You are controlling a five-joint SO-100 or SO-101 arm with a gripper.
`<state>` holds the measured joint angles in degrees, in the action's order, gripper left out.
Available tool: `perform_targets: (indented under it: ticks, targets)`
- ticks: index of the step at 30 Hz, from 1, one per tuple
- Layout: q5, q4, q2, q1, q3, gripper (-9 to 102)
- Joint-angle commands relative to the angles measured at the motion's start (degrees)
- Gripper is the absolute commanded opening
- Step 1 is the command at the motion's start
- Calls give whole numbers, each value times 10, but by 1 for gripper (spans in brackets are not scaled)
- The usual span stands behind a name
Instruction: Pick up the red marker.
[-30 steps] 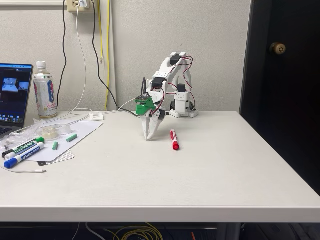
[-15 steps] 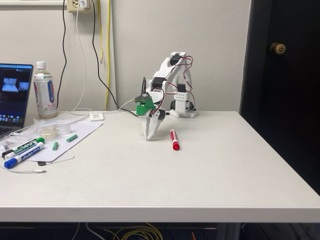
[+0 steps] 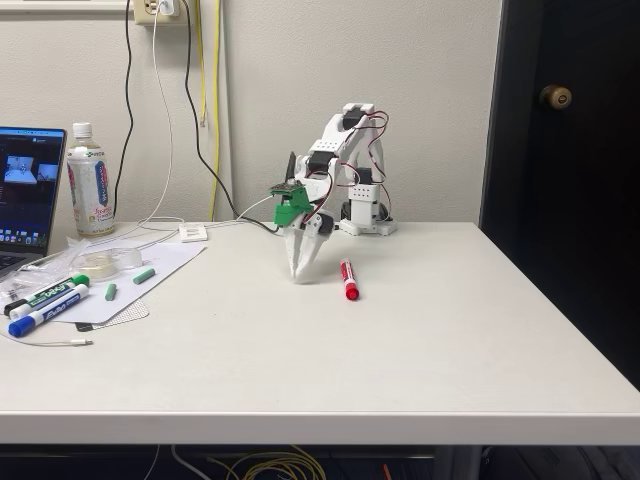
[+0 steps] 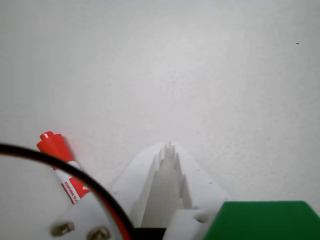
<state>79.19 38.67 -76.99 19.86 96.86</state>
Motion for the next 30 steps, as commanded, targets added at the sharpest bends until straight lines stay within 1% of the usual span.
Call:
perform_targets:
  ticks: [1, 24, 30]
  targets:
    - [-7, -6, -45, -4, -29, 0]
    - [-29, -11, -91, 4, -23, 0]
    - [-23, 6, -97, -4, -22, 0]
